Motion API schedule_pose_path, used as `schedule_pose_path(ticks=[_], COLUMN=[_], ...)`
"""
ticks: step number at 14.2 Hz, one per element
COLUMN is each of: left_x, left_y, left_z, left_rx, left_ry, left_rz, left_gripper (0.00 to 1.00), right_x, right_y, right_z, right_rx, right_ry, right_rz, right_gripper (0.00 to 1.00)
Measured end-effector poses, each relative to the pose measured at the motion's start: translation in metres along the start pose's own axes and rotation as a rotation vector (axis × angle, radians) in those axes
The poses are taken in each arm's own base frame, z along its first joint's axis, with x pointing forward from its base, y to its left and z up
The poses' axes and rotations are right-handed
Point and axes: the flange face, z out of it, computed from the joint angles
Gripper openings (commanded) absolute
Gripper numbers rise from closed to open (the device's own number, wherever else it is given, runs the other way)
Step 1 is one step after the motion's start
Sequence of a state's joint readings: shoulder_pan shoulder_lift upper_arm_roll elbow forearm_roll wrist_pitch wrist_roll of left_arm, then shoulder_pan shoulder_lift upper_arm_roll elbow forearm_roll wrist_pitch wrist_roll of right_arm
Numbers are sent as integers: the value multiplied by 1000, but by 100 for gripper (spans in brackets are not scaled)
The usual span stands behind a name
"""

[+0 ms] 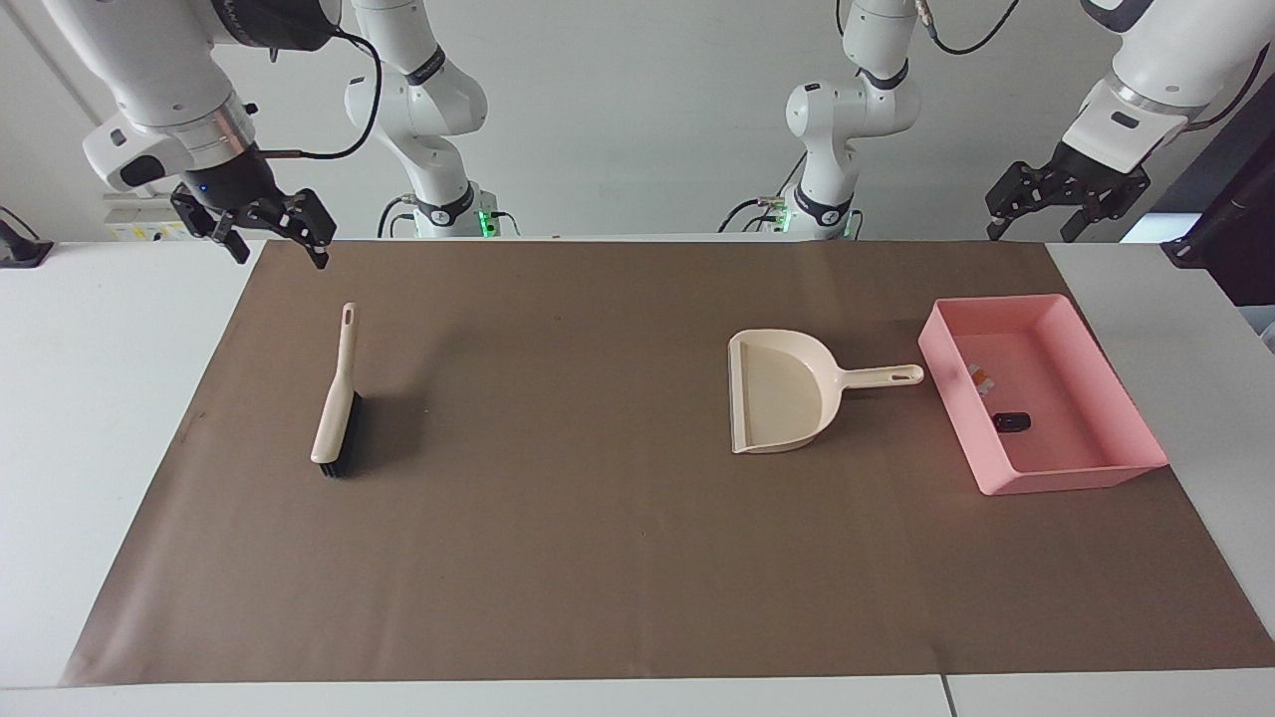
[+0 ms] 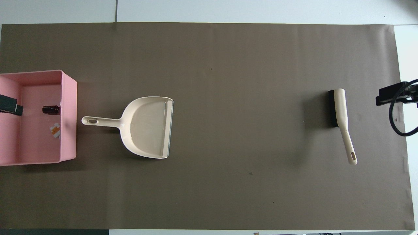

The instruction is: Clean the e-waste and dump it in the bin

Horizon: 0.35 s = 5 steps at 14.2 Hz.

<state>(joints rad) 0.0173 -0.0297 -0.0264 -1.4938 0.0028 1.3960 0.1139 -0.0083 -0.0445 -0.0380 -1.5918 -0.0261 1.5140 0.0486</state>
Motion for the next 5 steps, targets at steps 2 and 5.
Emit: schedule_pose_path(ticks=[2, 5], left_x=[0, 0], left_y=[0, 0], left_z=[1, 2], left_rx=[0, -1], left_ry=[-2, -4], left_rz=[0, -1], left_gripper=[98, 98], right_x=[0, 0], right_y=[0, 1], right_z=[0, 0], right_rx=[0, 0], right_ry=[0, 0], right_rz=[1, 2], right_gripper=[100, 100])
